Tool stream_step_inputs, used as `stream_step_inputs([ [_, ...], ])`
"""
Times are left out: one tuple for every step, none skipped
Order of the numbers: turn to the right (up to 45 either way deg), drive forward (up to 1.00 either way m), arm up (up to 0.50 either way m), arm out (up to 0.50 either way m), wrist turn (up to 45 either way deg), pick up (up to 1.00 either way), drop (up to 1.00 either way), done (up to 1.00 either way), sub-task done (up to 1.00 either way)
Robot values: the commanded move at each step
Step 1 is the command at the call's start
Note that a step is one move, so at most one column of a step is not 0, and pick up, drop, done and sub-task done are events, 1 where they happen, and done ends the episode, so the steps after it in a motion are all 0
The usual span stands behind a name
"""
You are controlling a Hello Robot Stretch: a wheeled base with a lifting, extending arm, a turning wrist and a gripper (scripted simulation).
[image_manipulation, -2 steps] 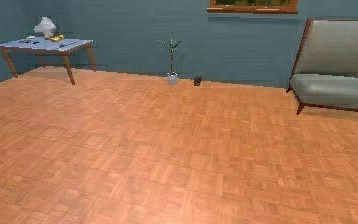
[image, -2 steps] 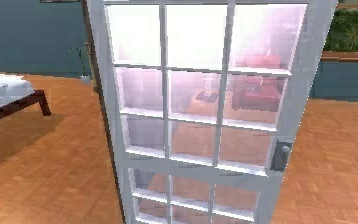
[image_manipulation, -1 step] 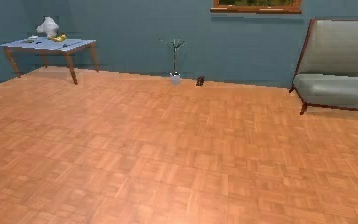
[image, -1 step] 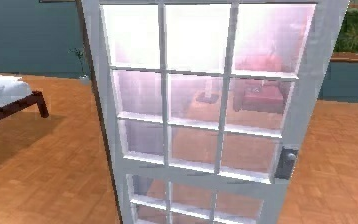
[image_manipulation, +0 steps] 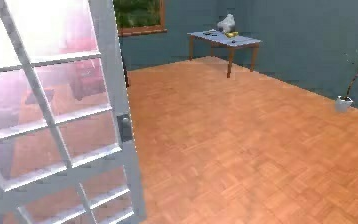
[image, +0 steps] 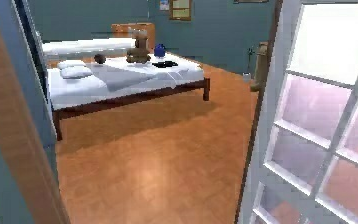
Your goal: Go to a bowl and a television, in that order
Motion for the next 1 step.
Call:
stream_step_inputs([
  [-36.0,0.0,0.0,0.0,0.0,0.0,0.0,0.0,0.0],
])
